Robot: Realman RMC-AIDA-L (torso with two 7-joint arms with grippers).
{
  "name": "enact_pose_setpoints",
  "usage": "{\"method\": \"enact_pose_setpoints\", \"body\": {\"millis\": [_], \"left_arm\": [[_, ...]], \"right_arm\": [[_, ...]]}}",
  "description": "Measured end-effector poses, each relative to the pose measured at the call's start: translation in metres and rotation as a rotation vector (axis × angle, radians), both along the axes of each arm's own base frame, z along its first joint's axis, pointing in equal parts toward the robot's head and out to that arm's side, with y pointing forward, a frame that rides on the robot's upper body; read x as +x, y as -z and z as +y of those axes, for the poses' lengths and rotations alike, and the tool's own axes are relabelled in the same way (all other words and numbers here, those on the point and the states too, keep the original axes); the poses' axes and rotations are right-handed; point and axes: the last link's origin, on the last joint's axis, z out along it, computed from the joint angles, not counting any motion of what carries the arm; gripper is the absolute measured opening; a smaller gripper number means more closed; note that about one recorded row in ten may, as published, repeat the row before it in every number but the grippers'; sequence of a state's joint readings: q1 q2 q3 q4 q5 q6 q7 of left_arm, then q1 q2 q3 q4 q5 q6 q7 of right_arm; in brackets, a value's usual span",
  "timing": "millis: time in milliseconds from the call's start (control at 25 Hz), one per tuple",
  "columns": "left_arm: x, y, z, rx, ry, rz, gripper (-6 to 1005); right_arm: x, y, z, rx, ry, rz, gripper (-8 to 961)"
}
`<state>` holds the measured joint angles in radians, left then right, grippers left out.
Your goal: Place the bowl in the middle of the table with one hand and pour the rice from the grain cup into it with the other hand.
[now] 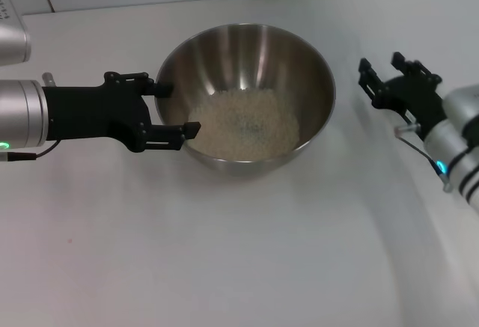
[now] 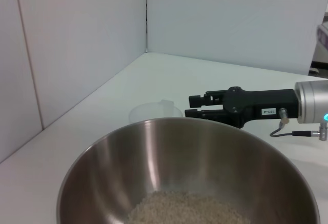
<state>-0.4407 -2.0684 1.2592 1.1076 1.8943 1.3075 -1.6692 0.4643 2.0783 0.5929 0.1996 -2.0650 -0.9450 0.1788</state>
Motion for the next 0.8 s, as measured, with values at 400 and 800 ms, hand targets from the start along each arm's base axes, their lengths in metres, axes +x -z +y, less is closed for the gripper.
{"method": "enact_pose_setpoints", "body": {"millis": [400,800], "left_arm": [[-0.001,-0.001,-0.001,0.004,0.005,-0.001,805],[0.000,0.000,-0.001,0.015,0.026,0.002,805]], "right_arm": [[0.025,-0.074,-0.066,0.289,-0.165,0.253,752],[-0.037,-0.143,-0.022,-0.397,-0.652,0.029,833]]}}
